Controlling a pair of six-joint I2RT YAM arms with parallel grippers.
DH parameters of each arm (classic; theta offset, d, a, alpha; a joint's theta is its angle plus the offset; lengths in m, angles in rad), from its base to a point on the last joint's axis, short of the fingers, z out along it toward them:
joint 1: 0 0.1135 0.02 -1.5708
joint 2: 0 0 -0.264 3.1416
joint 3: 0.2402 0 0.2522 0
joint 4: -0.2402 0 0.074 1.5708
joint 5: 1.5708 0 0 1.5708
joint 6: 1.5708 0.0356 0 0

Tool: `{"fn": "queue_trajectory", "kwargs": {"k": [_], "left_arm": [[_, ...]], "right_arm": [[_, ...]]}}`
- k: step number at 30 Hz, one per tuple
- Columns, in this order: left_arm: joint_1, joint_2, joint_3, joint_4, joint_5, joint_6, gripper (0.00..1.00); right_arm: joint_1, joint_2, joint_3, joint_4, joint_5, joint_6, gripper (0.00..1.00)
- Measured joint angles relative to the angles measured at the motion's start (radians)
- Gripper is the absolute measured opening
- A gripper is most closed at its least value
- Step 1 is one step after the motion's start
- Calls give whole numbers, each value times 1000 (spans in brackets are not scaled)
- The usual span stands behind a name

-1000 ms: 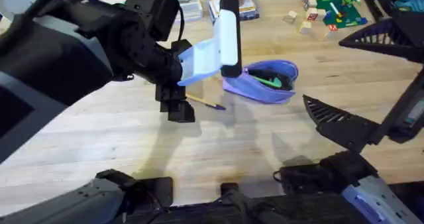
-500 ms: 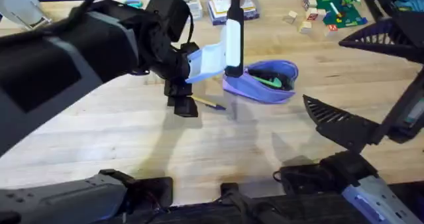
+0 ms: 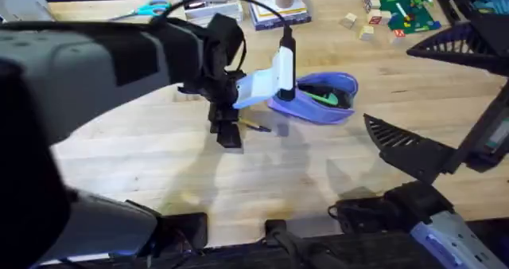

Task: Unzip the bag, pick up the pens from the table one at a time and place them inside, then zip the bag closed.

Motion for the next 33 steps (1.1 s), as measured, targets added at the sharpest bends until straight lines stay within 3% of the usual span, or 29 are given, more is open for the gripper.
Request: {"fn": "queue_trajectory", "kwargs": {"k": [18, 22, 25, 27, 29, 33], "left_arm": [[-16, 23, 18, -2, -11, -2, 972], [-21, 23, 18, 6, -9, -3, 697], [-27, 27, 20, 12, -7, -3, 296], [-27, 27, 20, 19, -8, 0, 129], [-28, 27, 22, 21, -4, -1, 47], [-28, 27, 22, 22, -3, -1, 45]], "right_arm": [[0, 0, 0, 0, 0, -4, 996], [0, 0, 0, 0, 0, -4, 997], [0, 0, 0, 0, 0, -4, 998], [0, 0, 0, 0, 0, -4, 998], [0, 0, 0, 0, 0, -4, 997], [0, 0, 0, 0, 0, -4, 997]]}}
